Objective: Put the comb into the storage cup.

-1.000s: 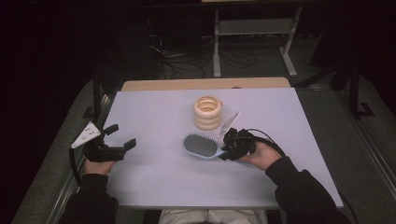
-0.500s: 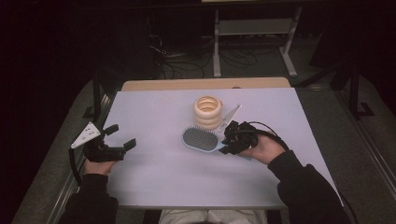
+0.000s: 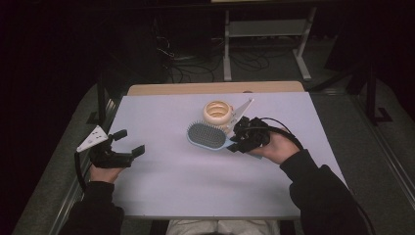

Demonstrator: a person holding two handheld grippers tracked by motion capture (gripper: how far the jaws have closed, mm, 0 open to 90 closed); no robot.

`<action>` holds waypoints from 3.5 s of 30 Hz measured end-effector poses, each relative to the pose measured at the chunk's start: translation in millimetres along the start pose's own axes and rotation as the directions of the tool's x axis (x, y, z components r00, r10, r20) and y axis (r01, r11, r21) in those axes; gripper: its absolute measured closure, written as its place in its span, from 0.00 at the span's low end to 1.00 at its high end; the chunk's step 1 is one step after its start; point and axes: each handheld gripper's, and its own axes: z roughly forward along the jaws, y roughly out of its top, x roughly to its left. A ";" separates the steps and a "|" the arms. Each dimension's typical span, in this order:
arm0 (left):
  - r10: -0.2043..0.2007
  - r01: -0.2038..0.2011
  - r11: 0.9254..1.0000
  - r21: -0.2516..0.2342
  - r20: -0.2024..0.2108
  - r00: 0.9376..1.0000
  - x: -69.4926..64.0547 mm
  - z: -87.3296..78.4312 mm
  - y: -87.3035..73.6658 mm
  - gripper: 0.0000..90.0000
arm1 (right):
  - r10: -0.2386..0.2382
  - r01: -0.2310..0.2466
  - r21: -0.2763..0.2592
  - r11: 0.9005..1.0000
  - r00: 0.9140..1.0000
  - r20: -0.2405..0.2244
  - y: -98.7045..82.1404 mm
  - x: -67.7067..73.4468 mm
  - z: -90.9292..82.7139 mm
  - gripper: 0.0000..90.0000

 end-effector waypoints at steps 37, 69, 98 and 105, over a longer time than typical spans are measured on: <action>-0.119 0.123 0.992 -0.005 0.227 0.967 -32.4 59.3 72.3 0.00 | -0.035 0.040 -0.082 0.996 0.997 0.064 43.2 -11.1 -20.8 0.76; -0.352 0.394 0.916 -0.078 0.316 0.881 -55.0 121.2 100.9 0.18 | -0.022 0.055 -0.168 0.984 0.981 0.192 46.5 -14.4 -14.6 0.76; -0.165 0.223 0.966 -0.133 0.349 0.922 -72.8 116.4 140.2 0.61 | 0.054 -0.006 -0.231 0.973 0.978 0.203 40.6 -17.9 -19.1 0.70; -0.158 0.212 0.968 -0.136 0.327 0.932 -71.2 117.2 144.6 0.62 | 0.099 -0.052 -0.249 0.967 0.979 0.180 34.1 -22.9 -17.0 0.51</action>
